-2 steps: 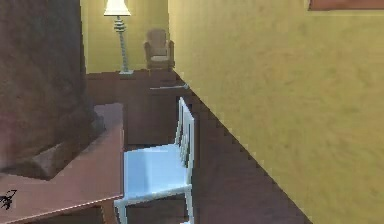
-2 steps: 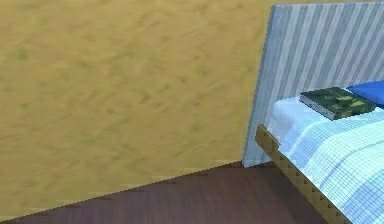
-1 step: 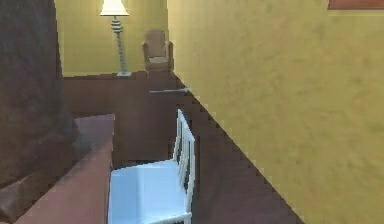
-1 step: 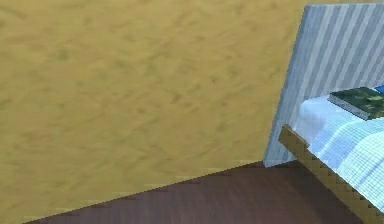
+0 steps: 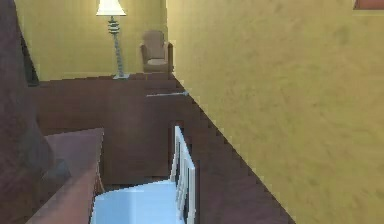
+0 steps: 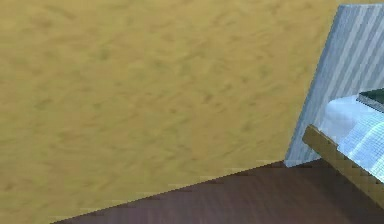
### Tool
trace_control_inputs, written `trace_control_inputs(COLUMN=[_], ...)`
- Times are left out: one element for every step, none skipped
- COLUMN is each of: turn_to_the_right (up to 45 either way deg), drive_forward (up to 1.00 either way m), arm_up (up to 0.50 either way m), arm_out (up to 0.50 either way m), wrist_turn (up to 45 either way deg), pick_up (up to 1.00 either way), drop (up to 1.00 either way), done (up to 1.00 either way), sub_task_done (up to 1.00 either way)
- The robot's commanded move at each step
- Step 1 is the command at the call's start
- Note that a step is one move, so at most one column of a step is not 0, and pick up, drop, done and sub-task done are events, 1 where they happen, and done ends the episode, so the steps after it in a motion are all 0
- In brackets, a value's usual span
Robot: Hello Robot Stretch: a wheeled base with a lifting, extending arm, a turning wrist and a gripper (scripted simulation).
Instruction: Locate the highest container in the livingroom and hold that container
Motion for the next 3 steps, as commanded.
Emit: trace_control_inputs(turn_to_the_right=[45.0, 45.0, 18.0], drive_forward=[0.00, 0.00, 0.00], arm_up=[0.00, 0.00, 0.00], arm_out=[0.00, 0.00, 0.00], wrist_turn=[0.0, 0.0, 0.0], pick_up=[0.00, 0.00, 0.00], drop=[0.00, 0.00, 0.00], done=[0.00, 0.00, 0.00], sub_task_done=[0.00, 0.00, 0.00])
